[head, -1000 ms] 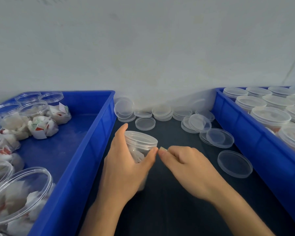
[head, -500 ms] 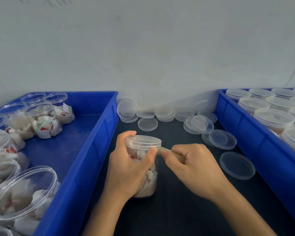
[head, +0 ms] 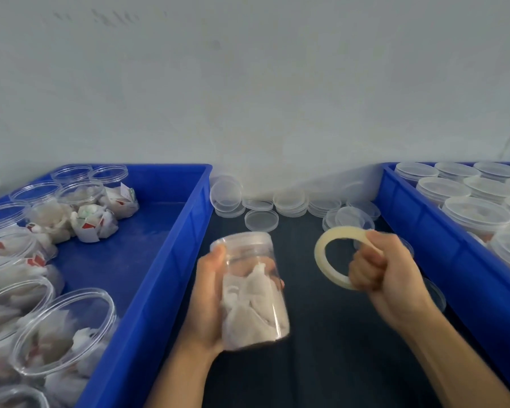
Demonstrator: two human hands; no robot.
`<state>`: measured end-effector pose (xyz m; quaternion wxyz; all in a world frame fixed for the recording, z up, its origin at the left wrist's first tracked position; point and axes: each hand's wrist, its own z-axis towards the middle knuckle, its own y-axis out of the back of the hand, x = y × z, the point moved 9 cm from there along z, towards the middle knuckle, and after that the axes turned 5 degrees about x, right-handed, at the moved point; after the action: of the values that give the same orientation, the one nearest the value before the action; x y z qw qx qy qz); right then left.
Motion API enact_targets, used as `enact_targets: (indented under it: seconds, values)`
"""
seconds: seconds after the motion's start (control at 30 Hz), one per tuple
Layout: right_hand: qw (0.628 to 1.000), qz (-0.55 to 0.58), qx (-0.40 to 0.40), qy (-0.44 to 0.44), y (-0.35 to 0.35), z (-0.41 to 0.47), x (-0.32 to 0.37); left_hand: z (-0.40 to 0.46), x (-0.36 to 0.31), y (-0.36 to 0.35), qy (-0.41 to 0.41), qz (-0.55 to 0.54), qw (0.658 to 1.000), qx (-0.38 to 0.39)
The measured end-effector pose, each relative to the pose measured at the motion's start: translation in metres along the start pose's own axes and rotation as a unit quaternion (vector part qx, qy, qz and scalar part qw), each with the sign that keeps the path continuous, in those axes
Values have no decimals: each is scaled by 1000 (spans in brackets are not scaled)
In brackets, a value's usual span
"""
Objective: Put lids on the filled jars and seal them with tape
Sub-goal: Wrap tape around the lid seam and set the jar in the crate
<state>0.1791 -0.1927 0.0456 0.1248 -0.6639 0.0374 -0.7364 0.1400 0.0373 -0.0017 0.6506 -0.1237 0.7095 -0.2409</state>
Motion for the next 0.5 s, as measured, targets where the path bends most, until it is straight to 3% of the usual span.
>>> enact_targets:
  seconds: [0.1, 0.2, 0.27, 0.37, 0.5]
  values:
    - [999, -39, 3, -19, 6, 4, -10, -2, 9, -14, 23, 10, 999, 25]
    - [971, -232, 43, 27, -13, 1, -14, 1, 10, -18, 18, 55, 998, 31]
    - [928, -354, 65, 95, -28, -3, -14, 4, 5, -14, -8, 81, 997, 19]
    - [824, -539, 95, 147, -47, -8, -24, 6, -1, -8, -43, 112, 993, -1]
    - [747, -629, 125, 179, -52, -5, -34, 6, -5, -1, -57, 156, 986, -19]
